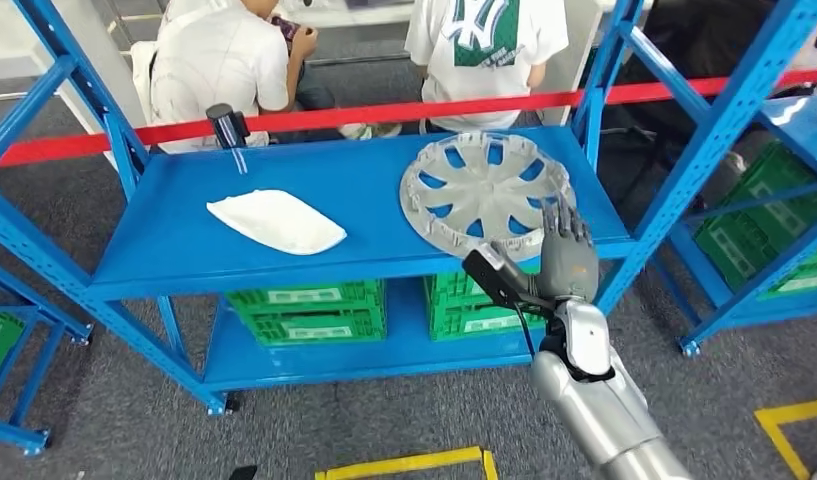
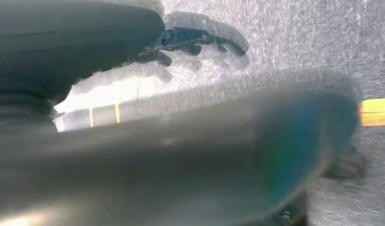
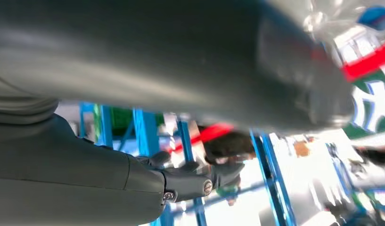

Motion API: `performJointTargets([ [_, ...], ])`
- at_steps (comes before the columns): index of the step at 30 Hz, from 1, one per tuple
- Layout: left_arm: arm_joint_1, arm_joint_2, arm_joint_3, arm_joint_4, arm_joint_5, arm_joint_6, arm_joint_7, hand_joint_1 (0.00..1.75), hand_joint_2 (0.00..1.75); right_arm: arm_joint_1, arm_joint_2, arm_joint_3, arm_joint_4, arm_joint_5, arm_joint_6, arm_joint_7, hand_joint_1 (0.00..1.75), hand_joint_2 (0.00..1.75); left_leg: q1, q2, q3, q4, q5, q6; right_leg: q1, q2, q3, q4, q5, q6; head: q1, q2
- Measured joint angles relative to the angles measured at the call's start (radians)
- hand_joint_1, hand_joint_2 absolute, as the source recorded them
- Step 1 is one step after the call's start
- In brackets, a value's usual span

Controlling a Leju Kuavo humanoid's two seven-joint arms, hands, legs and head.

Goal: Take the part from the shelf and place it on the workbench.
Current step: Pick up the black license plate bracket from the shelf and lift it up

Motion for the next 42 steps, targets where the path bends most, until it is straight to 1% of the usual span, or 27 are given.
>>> performJointTargets([
  [1, -0.002, 0.0, 0.0, -0.001, 0.001, -0.004, -0.002, 0.0, 0.0, -0.001, 0.002, 0.001, 0.0, -0.003, -0.002, 0.0, 0.0, 0.0, -0.002, 0.0, 0.005, 0.002, -0.007, 0.008, -0.002, 0.0, 0.004, -0.007, -0.005, 0.008, 0.007, 0.0],
  [2, -0.004, -0.001, 0.0, -0.003, 0.002, -0.006, -0.003, 0.0, 0.0, -0.001, 0.001, 0.001, 0.001, -0.006, -0.004, 0.0, 0.0, 0.0, -0.002, 0.0, 0.01, -0.003, -0.01, 0.015, -0.004, -0.002, 0.01, -0.009, -0.011, 0.015, 0.009, 0.001],
  [3, -0.006, -0.001, 0.0, -0.004, 0.002, -0.009, -0.004, 0.0, 0.0, -0.002, 0.0, 0.002, 0.001, -0.008, -0.006, -0.001, 0.0, 0.0, 0.0, 0.0, 0.019, -0.009, -0.015, 0.023, -0.005, -0.005, 0.009, 0.001, -0.02, 0.021, 0.01, 0.001],
  [4, -0.009, -0.001, 0.0, -0.005, 0.001, -0.01, -0.004, 0.0, 0.0, -0.003, -0.001, 0.002, 0.001, -0.01, -0.007, -0.001, 0.0, 0.0, 0.002, 0.0, 0.03, -0.016, -0.02, 0.03, -0.005, -0.009, -0.005, 0.034, -0.037, 0.026, 0.01, 0.002],
  [5, -0.012, -0.001, 0.001, -0.006, 0.001, -0.01, -0.005, 0.0, 0.0, -0.003, -0.002, 0.002, 0.001, -0.011, -0.008, -0.002, 0.0, 0.0, 0.004, 0.0, 0.039, -0.021, -0.025, 0.036, -0.006, -0.012, -0.036, 0.089, -0.059, 0.029, 0.011, 0.002],
  [7, -0.015, 0.0, 0.001, -0.006, -0.001, -0.01, -0.005, 0.0, 0.0, 0.002, -0.005, 0.003, 0.001, -0.013, -0.008, -0.001, 0.0, 0.0, 0.003, -0.002, 0.049, -0.021, -0.038, 0.043, -0.005, -0.014, -0.133, 0.231, -0.099, 0.033, 0.012, 0.002],
  [8, -0.015, -0.001, 0.001, -0.006, -0.001, -0.01, -0.005, 0.0, 0.0, 0.006, -0.006, 0.003, 0.001, -0.014, -0.008, -0.001, 0.0, 0.0, 0.003, -0.004, 0.054, -0.02, -0.045, 0.044, -0.005, -0.014, -0.174, 0.275, -0.097, 0.034, 0.012, 0.002],
  [9, -0.014, -0.001, 0.001, -0.006, -0.002, -0.01, -0.005, 0.0, 0.0, 0.009, -0.007, 0.003, 0.001, -0.015, -0.008, -0.001, 0.0, 0.0, 0.003, -0.005, 0.059, -0.018, -0.052, 0.043, -0.004, -0.014, -0.197, 0.281, -0.074, 0.032, 0.012, 0.002],
  [10, -0.014, -0.002, 0.001, -0.006, -0.002, -0.01, -0.006, 0.0, 0.0, 0.011, -0.009, 0.003, 0.001, -0.016, -0.009, -0.001, 0.0, 0.0, 0.002, -0.007, 0.067, -0.016, -0.06, 0.042, -0.004, -0.014, -0.198, 0.246, -0.031, 0.029, 0.012, 0.002],
  [11, -0.014, -0.002, 0.001, -0.006, -0.003, -0.01, -0.008, 0.0, 0.0, 0.012, -0.011, 0.003, 0.001, -0.017, -0.01, 0.001, 0.0, 0.0, 0.001, -0.008, 0.075, -0.014, -0.067, 0.04, -0.002, -0.014, -0.182, 0.179, 0.024, 0.024, 0.012, 0.002],
  [12, -0.015, -0.003, 0.001, -0.006, -0.004, -0.01, -0.009, 0.0, 0.0, 0.013, -0.013, 0.003, 0.001, -0.019, -0.012, 0.002, 0.0, 0.0, 0.0, -0.009, 0.082, -0.012, -0.074, 0.038, 0.001, -0.015, -0.16, 0.11, 0.068, 0.017, 0.012, 0.002],
  [13, -0.016, -0.003, 0.001, -0.006, -0.005, -0.01, -0.011, 0.0, 0.0, 0.013, -0.014, 0.004, 0.001, -0.02, -0.014, 0.003, 0.0, 0.0, -0.001, -0.011, 0.086, -0.01, -0.08, 0.034, 0.004, -0.016, -0.139, 0.051, 0.095, 0.01, 0.011, 0.002],
  [14, -0.017, -0.004, 0.001, -0.006, -0.006, -0.011, -0.011, 0.0, 0.0, 0.015, -0.015, 0.004, 0.001, -0.022, -0.015, 0.005, 0.0, 0.0, -0.003, -0.012, 0.087, -0.008, -0.084, 0.031, 0.006, -0.016, -0.125, 0.014, 0.108, 0.007, 0.01, 0.002],
  [17, -0.017, -0.004, 0.001, -0.006, -0.008, -0.011, -0.011, 0.0, 0.0, 0.019, -0.018, 0.005, 0.001, -0.023, -0.018, 0.007, 0.0, 0.0, -0.005, -0.012, 0.086, -0.008, -0.089, 0.028, 0.007, -0.013, -0.118, -0.005, 0.105, 0.009, 0.007, 0.002],
  [20, -0.019, -0.004, 0.001, -0.006, -0.008, -0.011, -0.012, 0.0, 0.0, 0.019, -0.019, 0.005, 0.001, -0.023, -0.02, 0.006, 0.0, 0.0, -0.005, -0.01, 0.092, -0.015, -0.089, 0.025, 0.008, -0.01, -0.117, -0.005, 0.102, 0.005, 0.004, 0.002],
  [23, -0.02, -0.004, 0.001, -0.006, -0.01, -0.011, -0.012, 0.0, 0.0, 0.02, -0.019, 0.005, 0.001, -0.023, -0.021, 0.011, 0.0, 0.0, -0.005, -0.01, 0.095, -0.018, -0.089, 0.021, 0.008, -0.01, -0.116, -0.005, 0.099, 0.001, -0.004, 0.002],
  [29, -0.022, -0.004, 0.001, -0.006, -0.015, -0.011, -0.002, 0.0, 0.0, 0.025, -0.02, 0.005, 0.001, -0.023, -0.02, 0.023, 0.0, 0.0, -0.002, -0.01, 0.096, -0.02, -0.089, 0.016, 0.008, -0.01, -0.115, -0.004, 0.098, -0.001, -0.014, 0.002],
  [31, -0.023, -0.004, 0.001, -0.006, -0.017, -0.012, 0.002, 0.0, 0.0, 0.026, -0.02, 0.005, 0.001, -0.023, -0.018, 0.025, 0.0, 0.0, -0.006, -0.009, 0.096, -0.02, -0.094, 0.023, 0.006, -0.01, -0.113, -0.011, 0.099, 0.003, -0.016, 0.002],
  [33, -0.023, -0.005, 0.001, -0.007, -0.02, -0.013, 0.004, 0.0, 0.0, 0.027, -0.02, 0.005, -0.001, -0.023, -0.017, 0.027, 0.0, 0.0, -0.002, -0.007, 0.111, -0.04, -0.09, 0.035, 0.006, -0.013, -0.11, -0.012, 0.097, 0.011, -0.019, 0.002],
  [34, -0.024, -0.006, 0.001, -0.008, -0.021, -0.013, 0.005, 0.0, 0.0, 0.027, -0.021, 0.005, -0.002, -0.022, -0.016, 0.027, 0.0, 0.0, 0.002, -0.005, 0.123, -0.054, -0.087, 0.039, 0.008, -0.014, -0.116, 0.006, 0.088, 0.014, -0.02, 0.002],
  [35, -0.025, -0.007, 0.001, -0.009, -0.022, -0.014, 0.007, 0.0, 0.0, 0.028, -0.021, 0.005, -0.003, -0.022, -0.016, 0.028, 0.0, 0.0, 0.006, -0.003, 0.134, -0.065, -0.084, 0.041, 0.008, -0.015, -0.133, 0.045, 0.069, 0.017, -0.02, 0.002],
  [37, -0.028, -0.007, 0.001, -0.009, -0.022, -0.014, 0.009, 0.0, 0.0, 0.031, -0.022, 0.006, -0.004, -0.022, -0.014, 0.029, 0.0, 0.0, 0.007, -0.001, 0.144, -0.065, -0.09, 0.041, 0.003, -0.015, -0.2, 0.173, 0.014, 0.025, -0.019, 0.002],
  [38, -0.029, -0.007, 0.001, -0.009, -0.022, -0.014, 0.01, 0.0, 0.0, 0.034, -0.023, 0.006, -0.004, -0.022, -0.013, 0.029, 0.0, 0.0, 0.009, -0.001, 0.147, -0.062, -0.096, 0.039, -0.001, -0.016, -0.235, 0.231, -0.003, 0.03, -0.019, 0.002],
  [39, -0.029, -0.007, 0.001, -0.009, -0.022, -0.014, 0.011, 0.0, 0.0, 0.036, -0.024, 0.006, -0.004, -0.022, -0.012, 0.03, 0.0, 0.0, 0.011, -0.002, 0.15, -0.057, -0.104, 0.035, -0.006, -0.016, -0.257, 0.259, -0.001, 0.035, -0.019, 0.002],
  [40, -0.028, -0.007, 0.001, -0.009, -0.022, -0.014, 0.012, 0.0, 0.0, 0.038, -0.025, 0.006, -0.004, -0.022, -0.012, 0.03, 0.0, 0.0, 0.014, -0.002, 0.154, -0.051, -0.112, 0.029, -0.01, -0.016, -0.257, 0.247, 0.022, 0.039, -0.019, 0.002],
  [41, -0.028, -0.008, 0.001, -0.01, -0.022, -0.013, 0.013, 0.0, 0.0, 0.038, -0.025, 0.006, -0.004, -0.022, -0.011, 0.03, 0.0, 0.0, 0.019, -0.003, 0.16, -0.044, -0.123, 0.023, -0.014, -0.017, -0.237, 0.195, 0.06, 0.045, -0.019, 0.002],
  [42, -0.028, -0.007, 0.001, -0.01, -0.022, -0.013, 0.013, 0.0, 0.0, 0.038, -0.026, 0.006, -0.004, -0.022, -0.01, 0.029, 0.0, 0.0, 0.024, -0.004, 0.164, -0.035, -0.135, 0.014, -0.017, -0.017, -0.206, 0.131, 0.091, 0.051, -0.019, 0.002],
])
